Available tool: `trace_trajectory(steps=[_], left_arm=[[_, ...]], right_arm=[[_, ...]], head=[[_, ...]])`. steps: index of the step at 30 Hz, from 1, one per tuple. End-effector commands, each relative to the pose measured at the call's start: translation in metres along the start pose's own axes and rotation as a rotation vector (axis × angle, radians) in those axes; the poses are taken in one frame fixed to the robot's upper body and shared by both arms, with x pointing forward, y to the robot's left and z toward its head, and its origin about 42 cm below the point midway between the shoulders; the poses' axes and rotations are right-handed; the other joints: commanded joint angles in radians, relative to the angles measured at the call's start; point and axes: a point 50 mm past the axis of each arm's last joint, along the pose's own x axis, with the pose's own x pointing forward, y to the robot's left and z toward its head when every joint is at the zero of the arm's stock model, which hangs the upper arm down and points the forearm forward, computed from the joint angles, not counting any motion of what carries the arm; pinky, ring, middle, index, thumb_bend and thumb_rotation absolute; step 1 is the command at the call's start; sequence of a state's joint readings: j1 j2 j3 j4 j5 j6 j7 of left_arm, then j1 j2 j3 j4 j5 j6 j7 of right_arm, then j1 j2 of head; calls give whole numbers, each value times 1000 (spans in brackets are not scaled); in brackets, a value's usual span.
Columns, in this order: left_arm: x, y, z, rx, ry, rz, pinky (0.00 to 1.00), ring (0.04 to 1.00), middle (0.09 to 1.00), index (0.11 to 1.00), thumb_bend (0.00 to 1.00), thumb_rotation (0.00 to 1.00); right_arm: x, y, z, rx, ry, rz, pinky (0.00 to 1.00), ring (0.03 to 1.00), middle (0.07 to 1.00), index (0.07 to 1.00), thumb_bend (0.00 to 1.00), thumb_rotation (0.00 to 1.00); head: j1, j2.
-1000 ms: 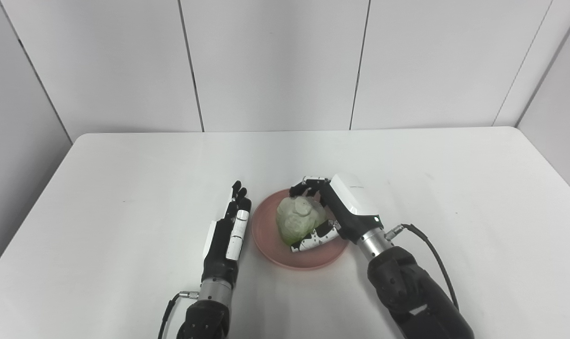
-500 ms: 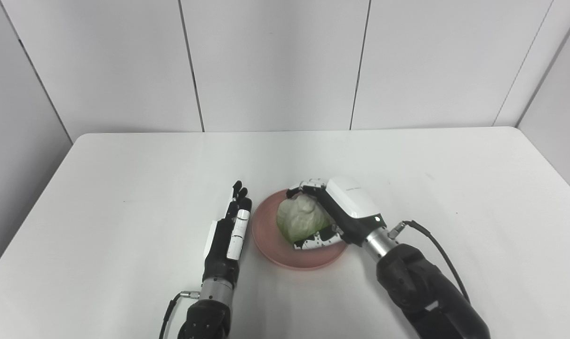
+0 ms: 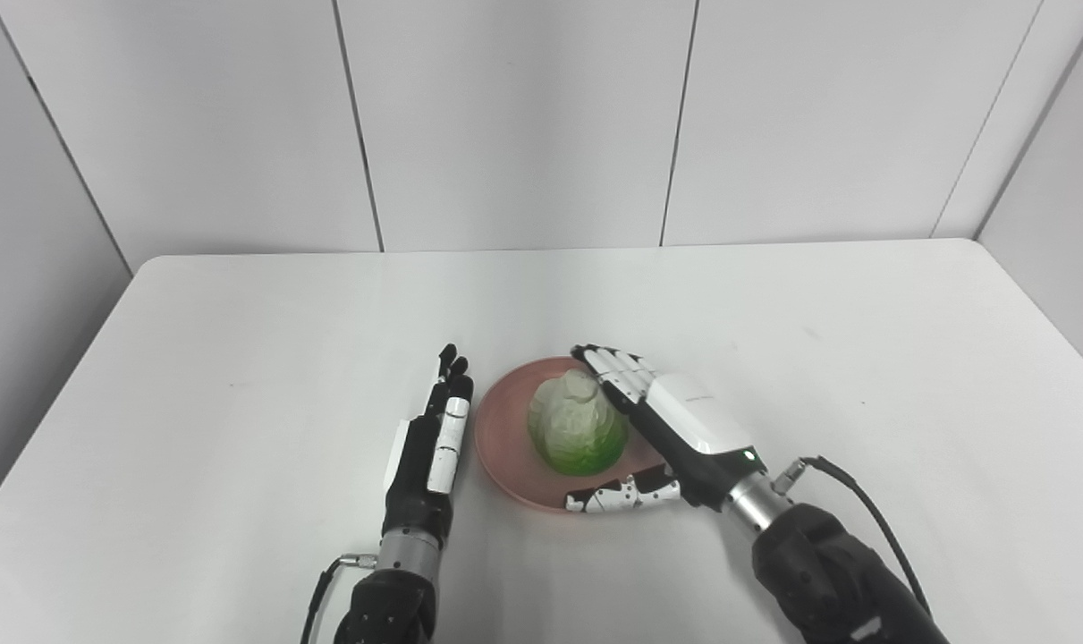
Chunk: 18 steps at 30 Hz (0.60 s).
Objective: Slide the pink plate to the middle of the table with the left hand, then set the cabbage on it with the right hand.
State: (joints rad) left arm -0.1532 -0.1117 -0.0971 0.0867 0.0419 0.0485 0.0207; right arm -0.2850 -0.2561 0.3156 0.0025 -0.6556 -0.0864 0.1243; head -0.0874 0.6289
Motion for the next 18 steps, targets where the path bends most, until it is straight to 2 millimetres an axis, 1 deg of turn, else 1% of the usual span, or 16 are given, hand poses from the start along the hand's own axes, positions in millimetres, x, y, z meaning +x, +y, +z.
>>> trace_trajectory(steps=[1, 2, 4, 5, 6, 7, 10, 13, 15, 18], left_arm=[[2, -3, 5, -10, 11, -41, 1000, 1000, 1000, 1000, 715, 1000], [2, -1, 5, -5, 9, -40, 1000, 1000, 1000, 1000, 715, 1000], [0, 2, 5, 6, 7, -41, 1000, 1000, 1000, 1000, 716, 1000], [0, 3, 5, 11, 7, -42, 1000, 1000, 1000, 1000, 715, 1000], [0, 5, 5, 4, 6, -39, 1000, 1000, 1000, 1000, 715, 1000], [0, 6, 5, -2, 5, -37, 1000, 1000, 1000, 1000, 723, 1000], [-1, 9, 5, -6, 1, -39, 1000, 1000, 1000, 1000, 749, 1000], [-2, 12, 6, -11, -5, -37, 1000, 1000, 1000, 1000, 744, 1000], [-2, 14, 6, -14, -11, -33, 1000, 1000, 1000, 1000, 748, 1000], [-2, 15, 7, -6, -21, -27, 1000, 1000, 1000, 1000, 730, 1000]], right_arm=[[10, -17, 17, 45, -85, -126, 996, 1000, 1000, 1000, 801, 689], [9, -15, 19, 80, -85, -158, 996, 1000, 1000, 1000, 802, 691], [7, -12, 20, 137, -82, -208, 990, 1000, 1000, 1000, 790, 738], [7, -11, 21, 159, -80, -228, 961, 1000, 1000, 1000, 799, 791], [6, -10, 22, 187, -76, -249, 951, 1000, 1000, 1000, 802, 810], [5, -9, 22, 205, -73, -264, 919, 1000, 1000, 1000, 799, 831], [6, -6, 25, 265, -68, -309, 896, 1000, 1000, 1000, 791, 862], [7, -5, 25, 403, -63, -372, 976, 1000, 1000, 1000, 788, 877], [7, -5, 25, 464, -51, -398, 994, 1000, 1000, 1000, 765, 895], [8, -5, 24, 520, -21, -423, 1000, 1000, 1000, 1000, 698, 947]], head=[[1, -1], [-3, 3], [-7, 6], [-7, 6], [-9, 9], [-9, 9], [-9, 12], [-9, 16], [-8, 17], [-5, 18]])
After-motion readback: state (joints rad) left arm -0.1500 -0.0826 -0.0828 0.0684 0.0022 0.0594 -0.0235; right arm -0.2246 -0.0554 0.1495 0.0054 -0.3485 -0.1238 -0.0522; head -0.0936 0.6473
